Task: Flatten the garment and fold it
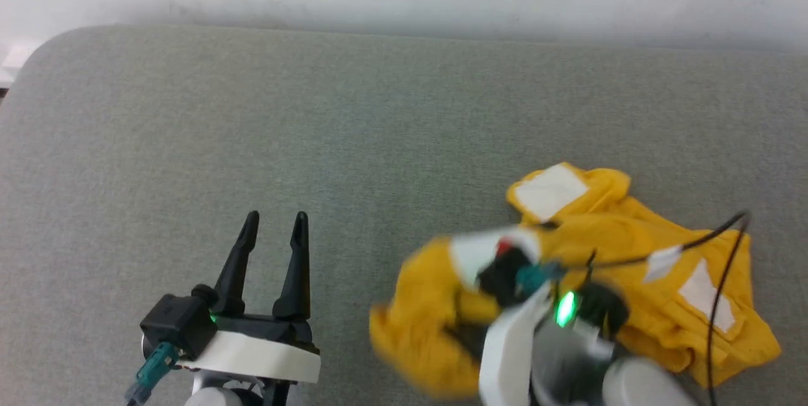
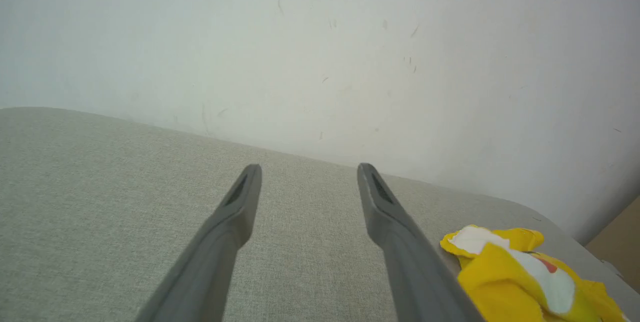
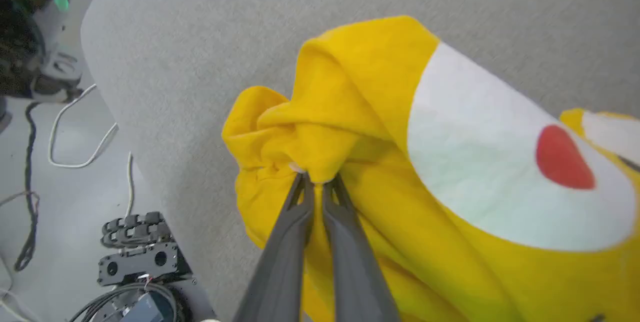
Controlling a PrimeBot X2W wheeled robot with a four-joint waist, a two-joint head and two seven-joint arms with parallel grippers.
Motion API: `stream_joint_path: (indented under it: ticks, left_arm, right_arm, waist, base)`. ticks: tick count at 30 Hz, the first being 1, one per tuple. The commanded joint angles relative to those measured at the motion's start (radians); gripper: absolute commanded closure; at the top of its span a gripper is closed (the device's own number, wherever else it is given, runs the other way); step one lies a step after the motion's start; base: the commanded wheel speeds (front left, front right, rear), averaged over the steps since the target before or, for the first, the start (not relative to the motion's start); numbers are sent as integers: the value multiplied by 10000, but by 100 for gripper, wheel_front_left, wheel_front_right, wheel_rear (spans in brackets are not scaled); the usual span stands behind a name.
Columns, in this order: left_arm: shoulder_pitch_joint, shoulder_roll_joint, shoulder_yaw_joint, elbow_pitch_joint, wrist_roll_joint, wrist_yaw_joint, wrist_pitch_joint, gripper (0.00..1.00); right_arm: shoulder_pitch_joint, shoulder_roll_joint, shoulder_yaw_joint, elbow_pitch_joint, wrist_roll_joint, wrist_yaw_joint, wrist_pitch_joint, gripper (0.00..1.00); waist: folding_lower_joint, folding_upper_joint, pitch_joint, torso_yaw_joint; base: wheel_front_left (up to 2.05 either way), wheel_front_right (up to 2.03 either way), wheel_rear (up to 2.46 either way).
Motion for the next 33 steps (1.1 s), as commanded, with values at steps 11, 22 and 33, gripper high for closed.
stream_joint_path:
  ticks: [11, 22, 33]
  left_arm:
    - [-122, -15, 57, 44, 34, -92, -46, 0]
    - [-107, -15, 72, 100, -23, -117, -46, 0]
    - [-450, -15, -171, 143, -194, -158, -46, 0]
  right_arm:
    - [1698, -731, -11, 28, -336, 4, 260, 0]
    - [-125, 427, -1523, -1141, -211, 4, -685, 0]
    - [-1903, -619, -2593, 1350, -1915, 4, 367, 0]
  waist:
    - [0, 0, 412, 61]
    - [0, 0, 277, 59]
    - [0, 0, 987, 605]
  base:
    - [0, 0, 0]
    - [0, 0, 0]
    - [0, 0, 0]
